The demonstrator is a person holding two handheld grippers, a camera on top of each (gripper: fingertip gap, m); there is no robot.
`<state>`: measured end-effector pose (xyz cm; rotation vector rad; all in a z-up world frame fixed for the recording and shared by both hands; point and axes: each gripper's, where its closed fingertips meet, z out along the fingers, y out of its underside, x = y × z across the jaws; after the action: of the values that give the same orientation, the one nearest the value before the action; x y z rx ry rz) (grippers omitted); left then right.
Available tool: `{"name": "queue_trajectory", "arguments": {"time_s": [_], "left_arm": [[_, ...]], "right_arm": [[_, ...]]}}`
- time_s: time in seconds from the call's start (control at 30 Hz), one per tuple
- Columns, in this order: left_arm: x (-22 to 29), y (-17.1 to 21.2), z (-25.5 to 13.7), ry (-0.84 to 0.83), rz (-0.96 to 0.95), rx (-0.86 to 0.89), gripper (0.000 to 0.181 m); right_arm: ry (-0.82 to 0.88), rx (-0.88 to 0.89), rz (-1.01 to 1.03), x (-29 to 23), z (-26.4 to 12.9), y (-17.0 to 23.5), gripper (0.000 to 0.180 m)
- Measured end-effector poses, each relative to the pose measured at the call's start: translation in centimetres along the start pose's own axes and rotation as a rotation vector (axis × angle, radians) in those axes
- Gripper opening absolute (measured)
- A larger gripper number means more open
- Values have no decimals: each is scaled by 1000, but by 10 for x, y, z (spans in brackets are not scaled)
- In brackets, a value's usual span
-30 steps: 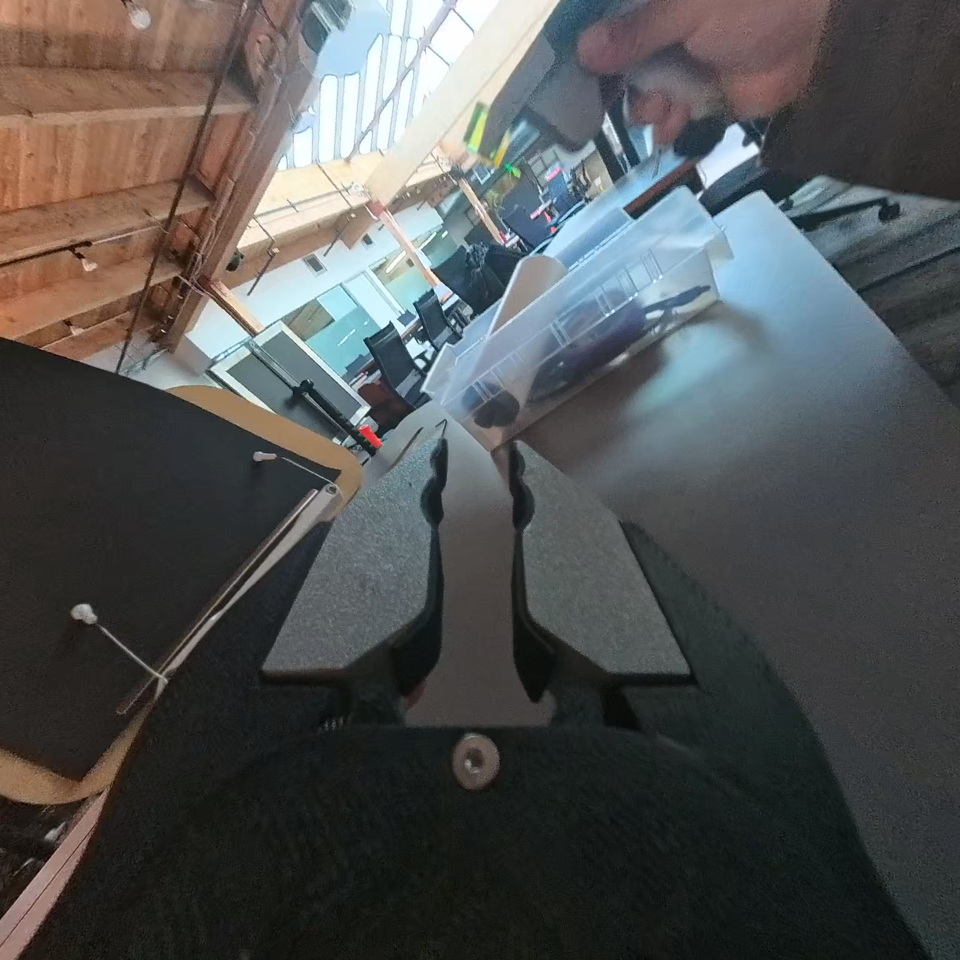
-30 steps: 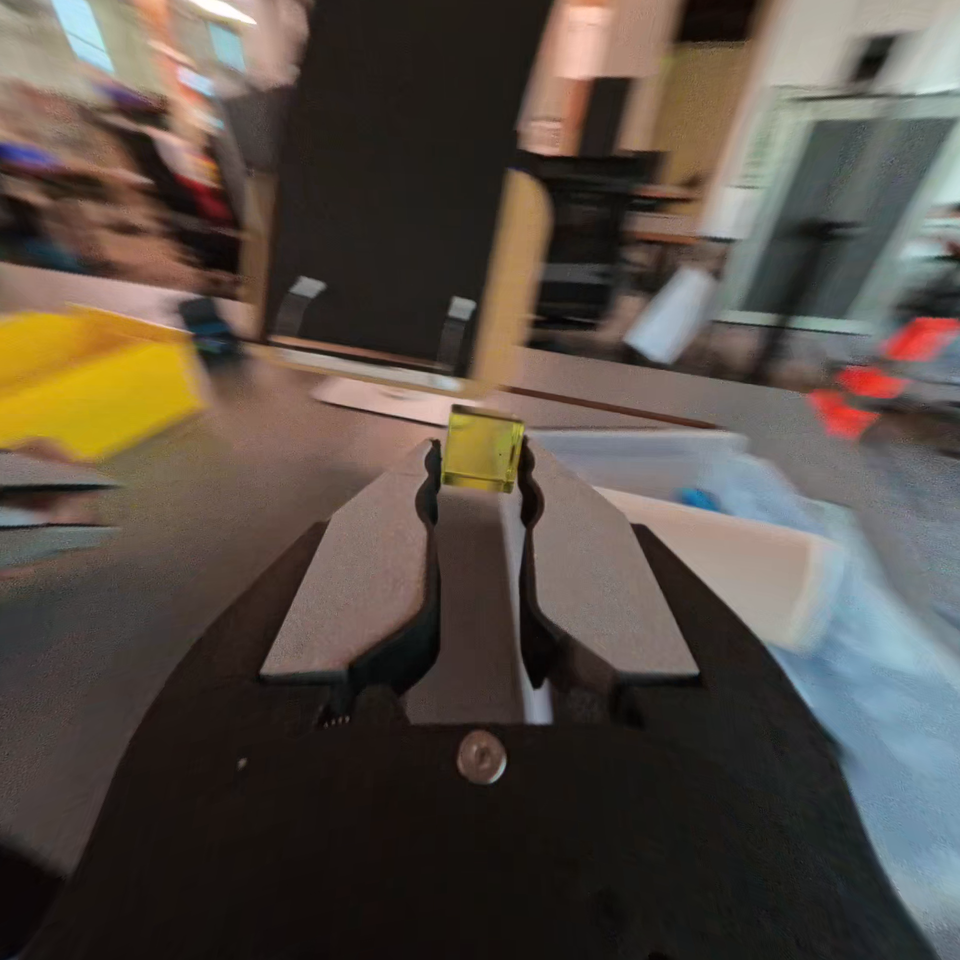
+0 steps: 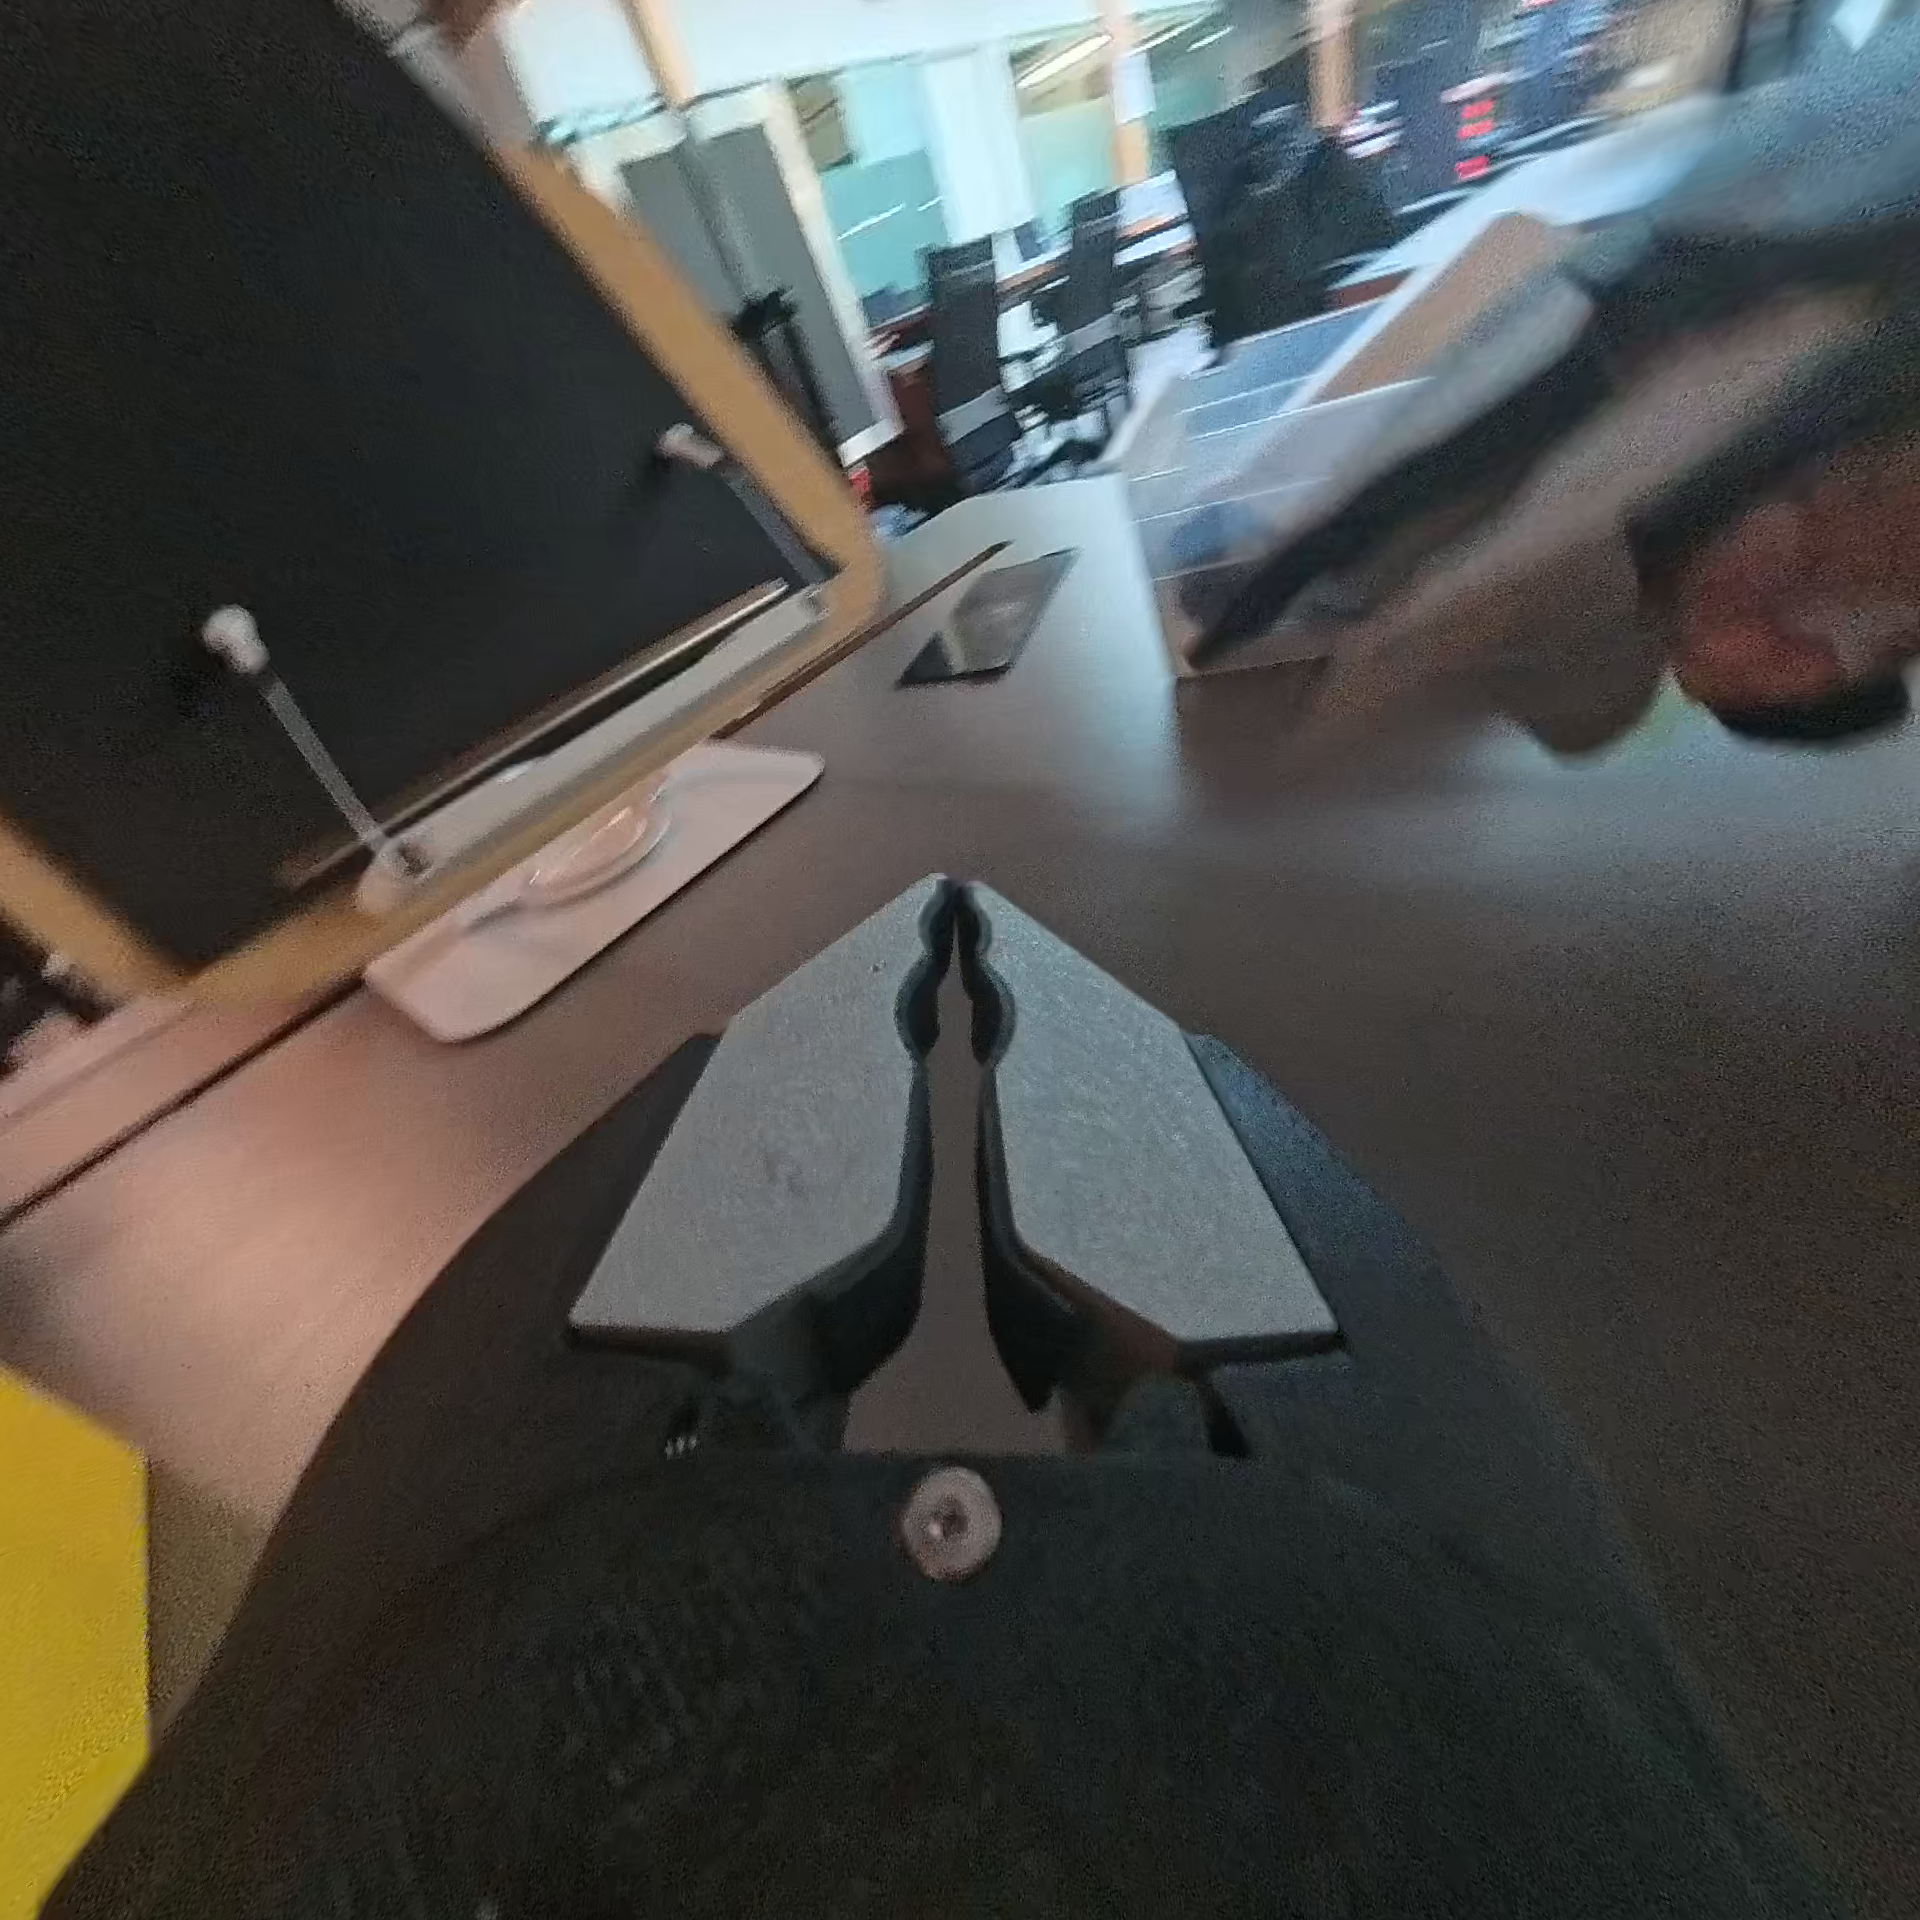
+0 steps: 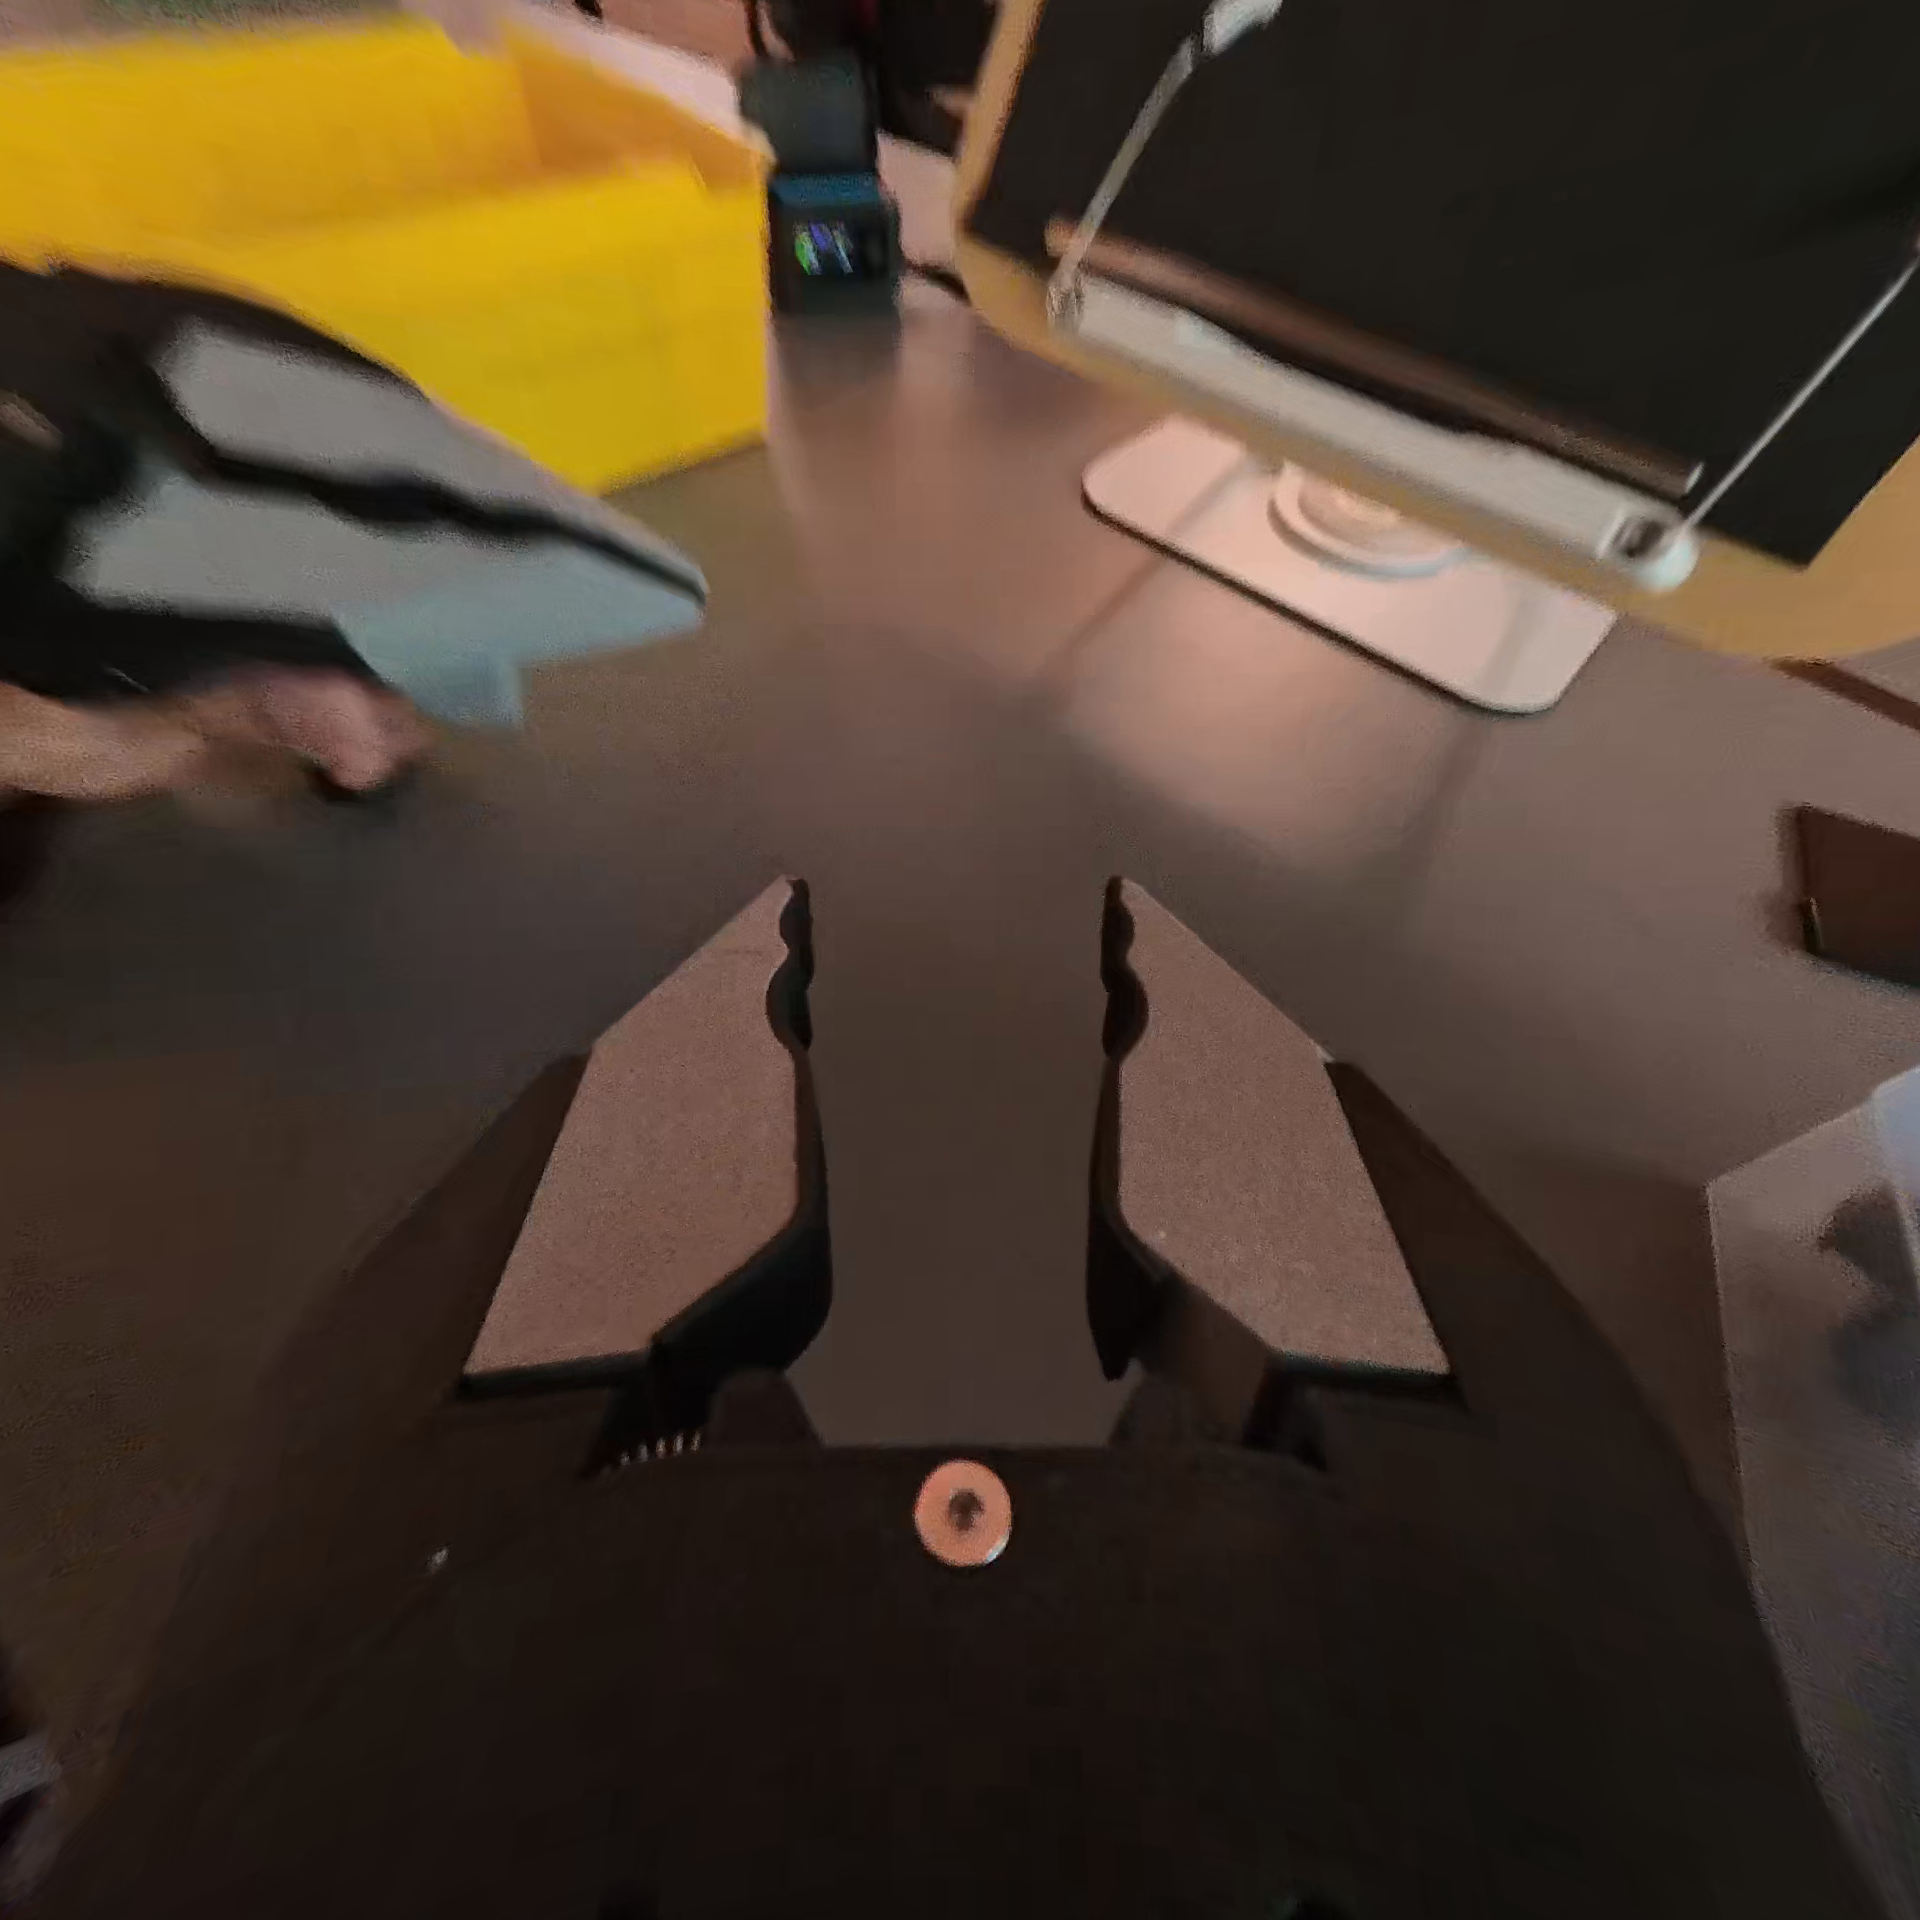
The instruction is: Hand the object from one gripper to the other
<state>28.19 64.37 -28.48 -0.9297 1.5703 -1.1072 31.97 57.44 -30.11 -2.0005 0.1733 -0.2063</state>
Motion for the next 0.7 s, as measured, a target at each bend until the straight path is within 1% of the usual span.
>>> {"name": "queue_trajectory", "arguments": {"time_s": [0.07,0.1,0.13,0.17,0.2,0.23,0.27,0.4,0.5,0.57,0.6,0.63,0.7], "left_arm": [[-11,5,2,-51,-68,-37,0],[-15,7,3,-62,-99,-47,0],[-18,9,4,-73,-127,-56,0],[-20,10,4,-79,-147,-65,0],[-21,11,4,-79,-162,-71,7],[-20,12,4,-63,-169,-73,21],[-16,11,4,-34,-167,-73,30],[-6,12,1,14,-134,-83,41],[1,15,-5,42,-137,-109,48],[11,19,-18,96,-135,-163,51],[12,20,-29,103,-125,-200,43],[11,13,-41,117,-132,-204,39],[4,-12,-72,155,-170,-176,39]], "right_arm": [[61,-37,-44,9,19,24,45],[61,-95,-55,10,24,35,36],[51,-154,-60,9,25,40,40],[66,-141,-65,11,26,39,40],[62,-118,-70,10,25,38,32],[67,-116,-67,10,24,38,34],[72,-114,-62,11,24,38,37],[59,-192,-23,13,29,49,53],[56,-258,-11,13,32,59,58],[61,-238,-33,12,30,56,52],[67,-212,-44,11,29,53,47],[68,-190,-50,11,27,50,43],[61,-170,-37,11,25,47,41]]}}
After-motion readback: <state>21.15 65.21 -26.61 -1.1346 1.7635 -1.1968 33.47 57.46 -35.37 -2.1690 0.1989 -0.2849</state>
